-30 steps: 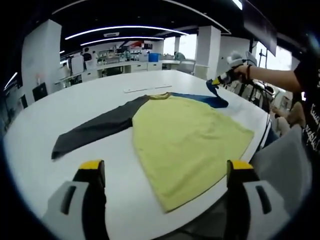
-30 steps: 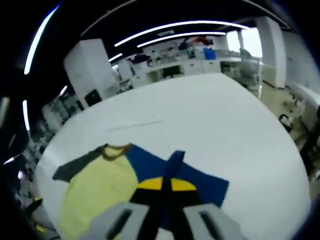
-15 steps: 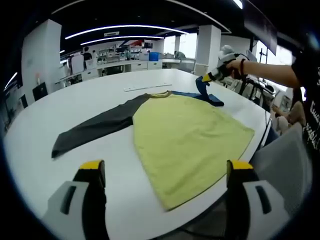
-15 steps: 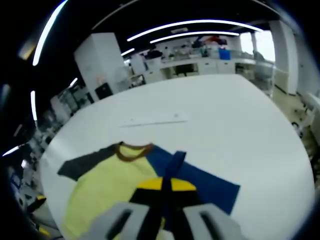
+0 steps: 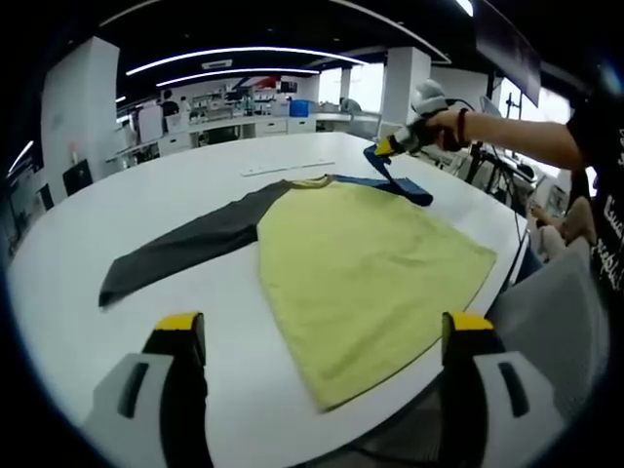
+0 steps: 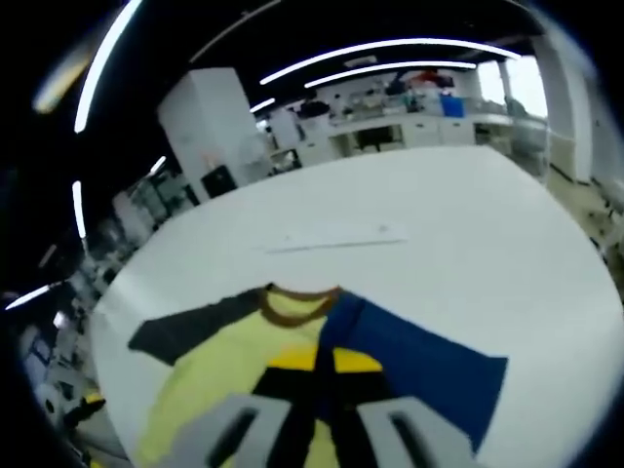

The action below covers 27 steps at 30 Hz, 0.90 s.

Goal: Fold the garment on the visible template until the final outline fits inside the template.

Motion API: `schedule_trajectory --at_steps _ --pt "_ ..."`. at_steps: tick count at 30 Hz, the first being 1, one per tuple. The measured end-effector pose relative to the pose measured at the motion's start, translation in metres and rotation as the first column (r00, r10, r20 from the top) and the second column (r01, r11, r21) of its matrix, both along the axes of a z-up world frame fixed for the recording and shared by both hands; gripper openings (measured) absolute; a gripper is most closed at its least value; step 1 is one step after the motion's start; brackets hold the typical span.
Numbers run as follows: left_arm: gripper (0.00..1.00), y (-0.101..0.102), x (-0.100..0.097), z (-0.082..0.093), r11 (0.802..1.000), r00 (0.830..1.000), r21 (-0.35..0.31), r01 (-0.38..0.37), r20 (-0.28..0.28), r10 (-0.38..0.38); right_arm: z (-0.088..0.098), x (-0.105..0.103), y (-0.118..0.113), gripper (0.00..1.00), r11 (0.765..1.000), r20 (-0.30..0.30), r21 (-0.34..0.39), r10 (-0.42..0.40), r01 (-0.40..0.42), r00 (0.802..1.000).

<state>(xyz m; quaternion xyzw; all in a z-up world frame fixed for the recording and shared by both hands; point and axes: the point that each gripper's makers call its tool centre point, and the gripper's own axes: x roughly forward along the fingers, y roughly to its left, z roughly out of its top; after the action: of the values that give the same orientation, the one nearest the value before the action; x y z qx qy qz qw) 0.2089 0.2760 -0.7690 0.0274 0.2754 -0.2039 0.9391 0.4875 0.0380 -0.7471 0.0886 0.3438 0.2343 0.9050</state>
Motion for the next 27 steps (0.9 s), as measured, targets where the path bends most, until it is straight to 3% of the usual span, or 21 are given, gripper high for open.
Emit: schedule_trajectory --at_steps 9,27 --pt "0.98 0.017 0.003 -0.012 1.000 1.000 -0.008 0.004 -0.004 -0.004 0.005 0.004 0.035 0.00 0.998 0.032 0.015 0.064 -0.065 0.997" --pt "0.97 0.019 0.001 -0.016 1.000 1.000 -0.005 -0.003 -0.011 0.003 0.015 -0.015 0.102 0.00 0.973 0.086 0.096 0.202 -0.210 0.976"
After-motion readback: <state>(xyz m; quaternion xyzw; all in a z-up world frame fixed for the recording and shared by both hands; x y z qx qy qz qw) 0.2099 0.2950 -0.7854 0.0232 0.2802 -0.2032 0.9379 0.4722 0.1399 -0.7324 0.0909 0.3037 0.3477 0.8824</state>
